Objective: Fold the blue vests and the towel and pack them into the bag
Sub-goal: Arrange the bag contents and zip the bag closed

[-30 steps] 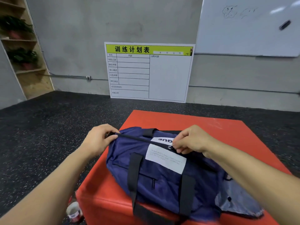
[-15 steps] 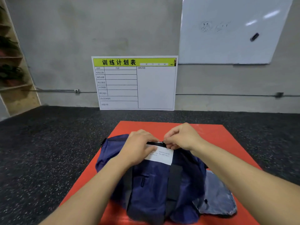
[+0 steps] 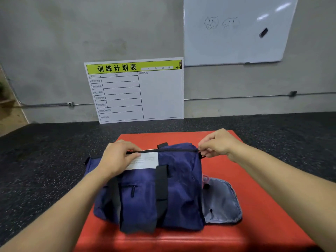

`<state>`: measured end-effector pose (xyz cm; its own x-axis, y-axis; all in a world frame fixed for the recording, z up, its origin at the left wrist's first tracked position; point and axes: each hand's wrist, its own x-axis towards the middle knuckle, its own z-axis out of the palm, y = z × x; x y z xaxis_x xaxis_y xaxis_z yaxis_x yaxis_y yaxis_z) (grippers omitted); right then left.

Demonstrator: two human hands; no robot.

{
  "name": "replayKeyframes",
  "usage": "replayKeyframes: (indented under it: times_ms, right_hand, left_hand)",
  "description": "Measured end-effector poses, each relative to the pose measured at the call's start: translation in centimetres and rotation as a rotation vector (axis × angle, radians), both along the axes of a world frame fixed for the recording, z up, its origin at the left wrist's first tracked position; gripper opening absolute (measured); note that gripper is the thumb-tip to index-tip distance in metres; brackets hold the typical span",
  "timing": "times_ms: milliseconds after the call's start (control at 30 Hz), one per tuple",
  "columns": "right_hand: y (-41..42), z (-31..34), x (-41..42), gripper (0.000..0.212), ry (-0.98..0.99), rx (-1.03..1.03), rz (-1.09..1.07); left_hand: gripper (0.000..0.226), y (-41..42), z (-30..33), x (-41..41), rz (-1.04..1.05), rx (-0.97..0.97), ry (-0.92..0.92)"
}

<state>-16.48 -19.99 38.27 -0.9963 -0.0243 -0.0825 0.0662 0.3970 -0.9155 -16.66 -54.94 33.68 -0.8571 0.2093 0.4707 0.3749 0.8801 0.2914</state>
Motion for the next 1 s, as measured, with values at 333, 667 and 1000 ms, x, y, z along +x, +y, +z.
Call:
replayKeyframes:
  times_ms: [333, 667, 1000]
  right_hand:
    - [4.3, -3.7, 0.2, 0.008, 0.073, -0.048, 0.036]
    - [11.7, -13.7, -1.9, 0.008, -0.046, 0.139, -0.070]
    - [14.4, -21.4, -3.5, 0.047, -0.187, 0.376, -0.119]
  left_hand:
    - [0.034, 4.0, -0.1, 0.9, -0.040, -0.084, -0.045]
    - [0.034, 16.9, -1.8, -0.7, -0.328, -0.125, -0.029]
    - [0.059, 23.1, -5.9, -2.4, -0.377, -0.632, -0.156]
